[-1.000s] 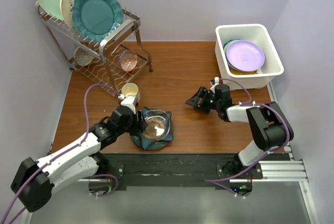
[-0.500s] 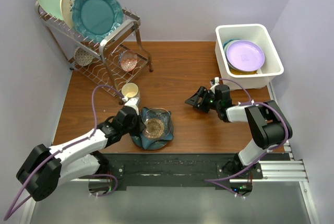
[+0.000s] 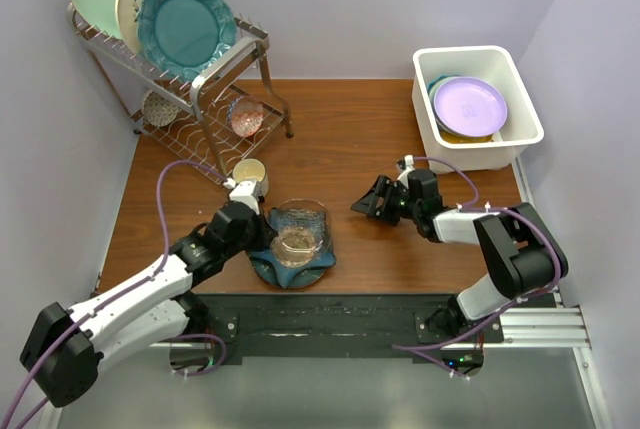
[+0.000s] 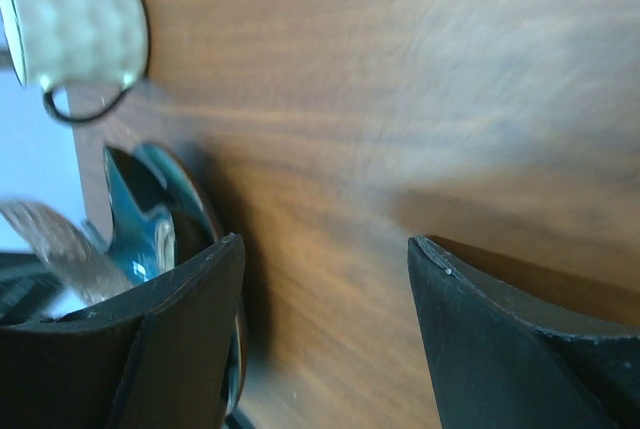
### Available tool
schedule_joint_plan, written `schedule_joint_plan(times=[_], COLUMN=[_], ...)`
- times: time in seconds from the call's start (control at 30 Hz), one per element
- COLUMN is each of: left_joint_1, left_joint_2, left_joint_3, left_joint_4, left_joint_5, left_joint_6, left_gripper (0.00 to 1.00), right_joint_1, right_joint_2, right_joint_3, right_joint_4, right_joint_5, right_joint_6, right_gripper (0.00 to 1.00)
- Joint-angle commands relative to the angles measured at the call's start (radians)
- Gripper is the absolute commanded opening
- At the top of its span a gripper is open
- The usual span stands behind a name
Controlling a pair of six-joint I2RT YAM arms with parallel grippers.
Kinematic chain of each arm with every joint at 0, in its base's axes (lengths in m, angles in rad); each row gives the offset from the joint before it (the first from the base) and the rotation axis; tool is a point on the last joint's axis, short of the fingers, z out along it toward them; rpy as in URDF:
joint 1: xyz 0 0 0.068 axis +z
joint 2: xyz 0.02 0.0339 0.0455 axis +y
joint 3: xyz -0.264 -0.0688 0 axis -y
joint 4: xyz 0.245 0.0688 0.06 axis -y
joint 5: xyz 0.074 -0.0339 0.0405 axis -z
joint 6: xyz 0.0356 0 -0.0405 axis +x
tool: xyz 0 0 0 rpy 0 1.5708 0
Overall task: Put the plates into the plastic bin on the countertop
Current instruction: Pick up the plate from the corner of the board.
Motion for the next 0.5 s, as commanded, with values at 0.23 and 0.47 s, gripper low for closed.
schedule_joint_plan(times=[0.23, 0.47], left_joint_1=[-0.002, 0.0], left_joint_2=[-0.019, -0.022], left_joint_3=[0.175, 0.208], left_joint_4=[-0.134, -0.171], left_joint_5=[-0.121, -0.167], left_joint_6=[0.039, 0.062], left_gripper=[0.0, 0.0], right_joint_1=[0.146, 0.2], right_joint_2=[-0.154, -0.258], right_joint_3=[0.01, 0.024], right_joint_4=[-0.225, -0.32], right_joint_5=[0.028, 0.05], right_joint_6=[-0.083, -0.092], right_gripper=[0.7, 0.61])
